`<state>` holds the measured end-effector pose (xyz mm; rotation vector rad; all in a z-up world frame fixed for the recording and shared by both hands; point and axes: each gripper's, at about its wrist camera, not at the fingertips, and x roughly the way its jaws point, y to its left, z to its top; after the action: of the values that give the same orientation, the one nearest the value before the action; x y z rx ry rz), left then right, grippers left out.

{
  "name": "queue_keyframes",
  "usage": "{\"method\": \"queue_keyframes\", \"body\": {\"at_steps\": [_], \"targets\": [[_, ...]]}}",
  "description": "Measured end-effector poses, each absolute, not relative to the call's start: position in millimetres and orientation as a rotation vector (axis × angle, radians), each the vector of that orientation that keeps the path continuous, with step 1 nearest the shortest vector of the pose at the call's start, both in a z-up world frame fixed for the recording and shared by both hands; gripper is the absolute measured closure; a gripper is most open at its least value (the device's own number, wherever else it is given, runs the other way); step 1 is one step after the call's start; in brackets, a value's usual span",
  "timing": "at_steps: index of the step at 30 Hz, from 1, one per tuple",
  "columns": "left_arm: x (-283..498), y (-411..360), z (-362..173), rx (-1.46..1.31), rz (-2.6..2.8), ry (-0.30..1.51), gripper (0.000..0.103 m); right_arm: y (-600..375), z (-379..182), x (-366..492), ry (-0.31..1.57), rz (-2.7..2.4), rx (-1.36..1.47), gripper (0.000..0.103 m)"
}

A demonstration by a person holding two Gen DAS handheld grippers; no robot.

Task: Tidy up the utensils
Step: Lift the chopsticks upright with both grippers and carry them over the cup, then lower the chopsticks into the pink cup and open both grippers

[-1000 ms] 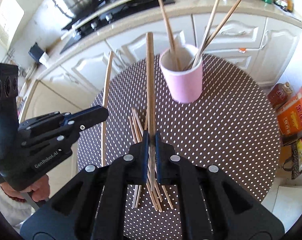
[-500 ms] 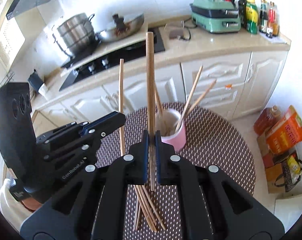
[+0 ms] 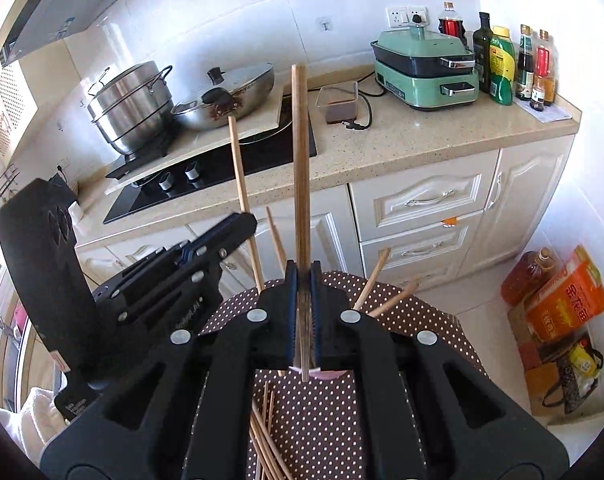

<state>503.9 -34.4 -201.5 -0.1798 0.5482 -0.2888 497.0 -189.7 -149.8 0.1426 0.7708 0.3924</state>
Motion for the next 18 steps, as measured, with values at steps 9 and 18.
{"method": "queue_keyframes", "body": {"at_steps": [9,18], "targets": [[531.2,-41.4,-234.9,-0.174,-0.265,0.577,0.098,-186.8,-173.5,520.9,0.785,0.392,0.133,0.097],[523.6,-48.3,-262.6,-0.123,-0.264,0.632,0.097,-180.5,-193.8,524.2,0.826,0.414,0.116,0.097]]}}
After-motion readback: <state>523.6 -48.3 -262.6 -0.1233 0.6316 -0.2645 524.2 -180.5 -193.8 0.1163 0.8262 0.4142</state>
